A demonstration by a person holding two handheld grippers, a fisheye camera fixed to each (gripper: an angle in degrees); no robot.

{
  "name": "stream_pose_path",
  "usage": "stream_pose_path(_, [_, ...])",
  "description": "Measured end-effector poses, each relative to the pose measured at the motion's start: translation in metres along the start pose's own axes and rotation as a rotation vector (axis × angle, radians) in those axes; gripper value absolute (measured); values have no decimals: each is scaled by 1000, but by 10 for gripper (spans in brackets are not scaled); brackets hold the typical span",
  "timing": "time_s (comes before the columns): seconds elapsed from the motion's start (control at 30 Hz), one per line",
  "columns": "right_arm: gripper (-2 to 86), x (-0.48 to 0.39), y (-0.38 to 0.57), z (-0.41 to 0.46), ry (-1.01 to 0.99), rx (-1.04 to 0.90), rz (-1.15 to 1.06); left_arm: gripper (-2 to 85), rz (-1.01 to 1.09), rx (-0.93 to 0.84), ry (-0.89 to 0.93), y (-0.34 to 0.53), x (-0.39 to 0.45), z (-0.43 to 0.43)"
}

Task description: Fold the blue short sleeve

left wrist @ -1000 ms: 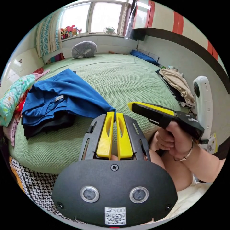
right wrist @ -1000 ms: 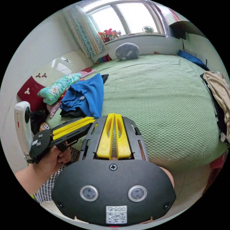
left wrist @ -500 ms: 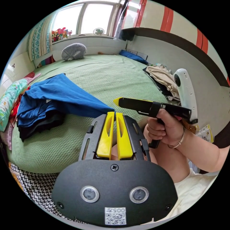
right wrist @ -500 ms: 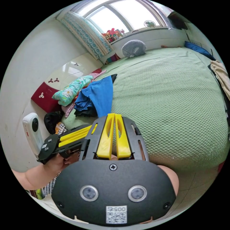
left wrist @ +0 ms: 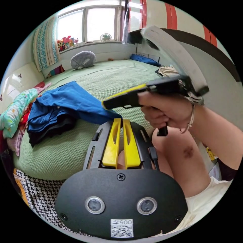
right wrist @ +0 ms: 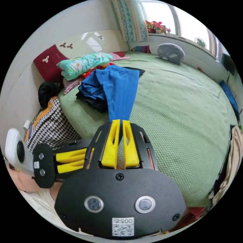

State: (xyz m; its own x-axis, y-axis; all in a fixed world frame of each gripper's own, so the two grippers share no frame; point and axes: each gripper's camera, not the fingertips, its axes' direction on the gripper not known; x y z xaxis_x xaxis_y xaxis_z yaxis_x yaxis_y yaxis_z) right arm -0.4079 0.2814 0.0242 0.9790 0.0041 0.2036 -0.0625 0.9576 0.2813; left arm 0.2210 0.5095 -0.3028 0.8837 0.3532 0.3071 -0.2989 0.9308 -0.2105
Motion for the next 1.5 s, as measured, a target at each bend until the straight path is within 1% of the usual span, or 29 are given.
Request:
stream_pose_path(0.17, [40, -45, -68, 23, -7, -67, -164, 8, -11, -10, 19, 2, -2, 0])
stream_pose_path(0.3, [59, -82, -119, 51, 56, -118, -269, 6, -54, 34, 65, 7, -7, -6])
stream_pose_path(0.4, [61, -104, -145, 70, 119, -134, -307, 5, -30, 37, 35, 8, -2, -7])
stream_pose_path(0.47, [58, -113, -157, 84, 130, -184, -316, 5, -8, 25, 17, 8, 3, -5])
stream_pose_path(0.53, [50, -121, -166, 94, 201, -214, -316, 5, -3, 24, 12, 6, 6, -6])
stream_pose_path(0.57, [35, -125, -170, 97, 259, -218, -311, 5, -6, 28, 14, 6, 6, -6])
stream_pose_path(0.63, [2, -126, -173, 92, 298, -188, -298, 5, -5, 28, 15, 5, 6, -6])
stream_pose_path(0.83, [-14, -96, -180, 45, 419, -97, -201, 5, 23, 20, 0, -1, 10, -7])
stream_pose_path(0.97, [-15, -48, -173, 5, 488, -85, -68, 6, -11, 10, 7, -9, 10, -11])
stream_pose_path(1.07, [-16, -11, -157, -18, 537, -103, 33, 10, -67, 31, 60, -16, 7, -20])
stream_pose_path(1.17, [-16, 22, -133, -40, 502, -109, 127, 11, -69, 56, 130, -25, 12, -28])
stream_pose_path(1.23, [-16, 39, -116, -52, 514, -108, 180, 12, -42, 62, 165, -33, 22, -32])
stream_pose_path(1.3, [-16, 59, -94, -66, 556, -124, 222, 13, 28, 61, 193, -44, 44, -33])
stream_pose_path(1.43, [-16, 94, -56, -87, 598, -151, 317, 15, 104, 37, 213, -61, 80, -26])
stream_pose_path(1.5, [-16, 121, -26, -97, 629, -191, 386, 16, 139, 19, 266, -70, 101, -19])
